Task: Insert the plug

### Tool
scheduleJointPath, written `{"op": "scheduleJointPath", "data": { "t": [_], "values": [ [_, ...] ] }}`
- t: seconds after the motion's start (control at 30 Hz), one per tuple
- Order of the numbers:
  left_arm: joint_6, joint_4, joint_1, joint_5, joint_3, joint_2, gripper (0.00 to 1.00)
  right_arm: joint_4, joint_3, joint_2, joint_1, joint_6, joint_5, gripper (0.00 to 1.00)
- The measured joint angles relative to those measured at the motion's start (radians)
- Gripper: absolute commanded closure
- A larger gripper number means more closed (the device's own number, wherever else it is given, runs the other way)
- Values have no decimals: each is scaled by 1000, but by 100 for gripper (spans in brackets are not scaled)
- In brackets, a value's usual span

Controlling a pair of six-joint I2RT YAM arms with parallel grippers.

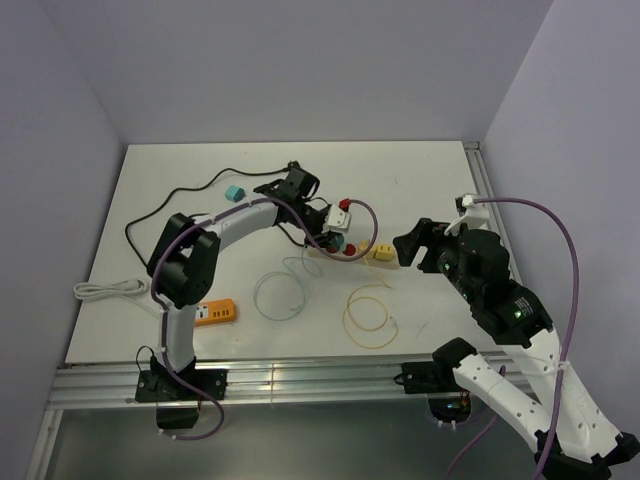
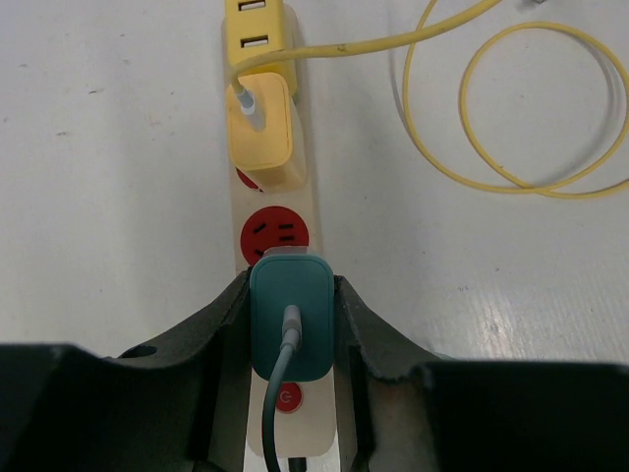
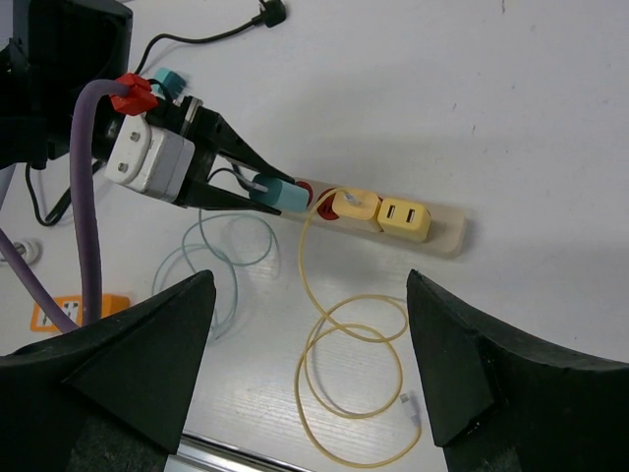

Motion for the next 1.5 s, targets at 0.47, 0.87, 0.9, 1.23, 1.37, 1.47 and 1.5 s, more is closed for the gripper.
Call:
{"op": "scheduleJointPath", "data": {
  "t": [0.47, 0.87, 0.9, 1.23, 1.37, 1.47, 1.5],
  "values": [
    [48, -116, 0, 50, 124, 106, 100, 15, -18, 6, -13, 0, 6, 14],
    [47, -95, -11, 51, 126, 109, 100, 20, -33, 4, -21, 3, 6, 15],
    [46, -90, -13, 53, 126, 109, 100, 21, -34, 4, -22, 3, 6, 15],
    [46, -86, -18, 73, 164, 152, 100, 22, -46, 3, -24, 3, 5, 15],
    [45, -88, -19, 79, 170, 159, 100, 22, -46, 3, -26, 3, 3, 15],
    [45, -111, -20, 82, 193, 171, 100, 22, -46, 2, -27, 3, 2, 15],
    [46, -124, -20, 84, 205, 177, 100, 22, -47, 2, -28, 3, 2, 15]
  ]
}}
